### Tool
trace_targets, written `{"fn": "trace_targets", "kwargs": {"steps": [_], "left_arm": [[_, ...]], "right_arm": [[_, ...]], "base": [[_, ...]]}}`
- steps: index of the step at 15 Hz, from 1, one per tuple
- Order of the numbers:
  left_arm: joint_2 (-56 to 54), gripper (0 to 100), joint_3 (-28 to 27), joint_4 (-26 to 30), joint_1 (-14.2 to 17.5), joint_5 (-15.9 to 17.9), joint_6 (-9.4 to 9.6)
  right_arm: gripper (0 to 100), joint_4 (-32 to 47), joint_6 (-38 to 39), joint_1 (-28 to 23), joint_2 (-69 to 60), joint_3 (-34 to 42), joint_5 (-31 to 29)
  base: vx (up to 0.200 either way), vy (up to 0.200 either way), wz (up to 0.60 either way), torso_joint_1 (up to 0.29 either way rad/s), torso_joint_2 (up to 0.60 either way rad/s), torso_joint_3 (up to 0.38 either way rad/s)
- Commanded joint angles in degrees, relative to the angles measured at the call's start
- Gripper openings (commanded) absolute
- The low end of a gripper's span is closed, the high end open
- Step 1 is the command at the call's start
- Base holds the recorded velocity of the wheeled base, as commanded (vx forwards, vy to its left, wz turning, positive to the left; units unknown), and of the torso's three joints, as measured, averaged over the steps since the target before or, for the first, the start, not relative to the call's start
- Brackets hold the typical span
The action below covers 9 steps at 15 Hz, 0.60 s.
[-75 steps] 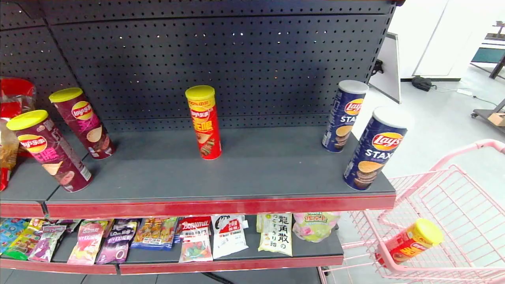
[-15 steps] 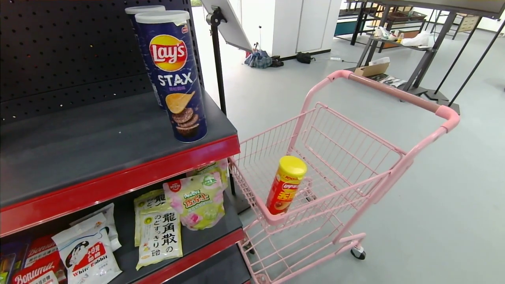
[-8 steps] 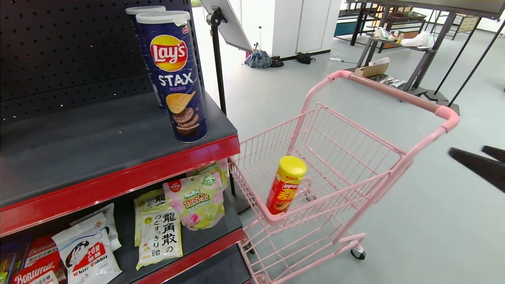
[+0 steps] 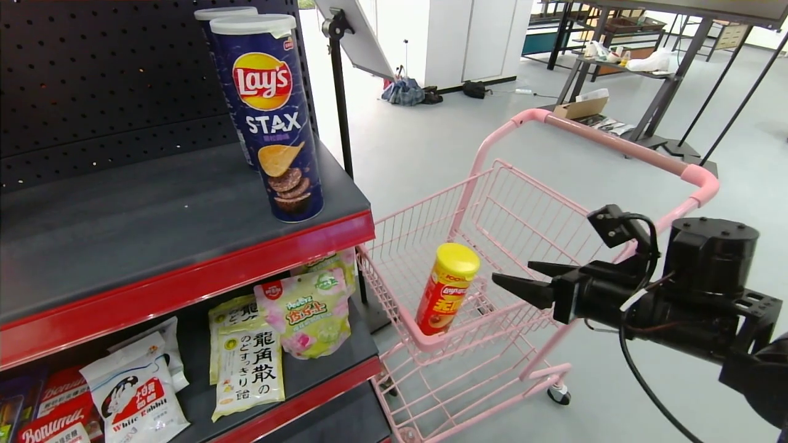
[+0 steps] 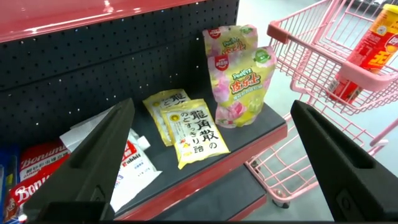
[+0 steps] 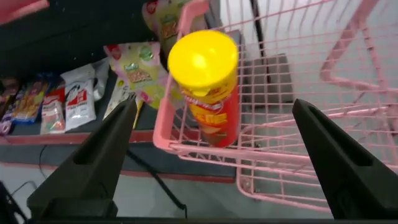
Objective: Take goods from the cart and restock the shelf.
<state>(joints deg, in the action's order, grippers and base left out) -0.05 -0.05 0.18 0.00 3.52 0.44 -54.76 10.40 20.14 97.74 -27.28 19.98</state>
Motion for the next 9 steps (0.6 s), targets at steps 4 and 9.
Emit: {"fn": "trace_targets", "kwargs": {"steps": [4,9], "left_arm": [[0.05,100,-0.04,-0.01,0.0,-0.01,0.0],[0.05,100,0.05,-0.01,0.0,-0.01,0.0]], "right_arm": [[100,-5.97,-0.38,3.68,7.64,-0.05,-0.91],[100,-6.15,-0.29,7.55,10.45,-1.9,-2.49]], "base": [[0.0,0.0,0.0,0.0,0.0,0.0],[0.0,0.0,0.0,0.0,0.0,0.0]]}}
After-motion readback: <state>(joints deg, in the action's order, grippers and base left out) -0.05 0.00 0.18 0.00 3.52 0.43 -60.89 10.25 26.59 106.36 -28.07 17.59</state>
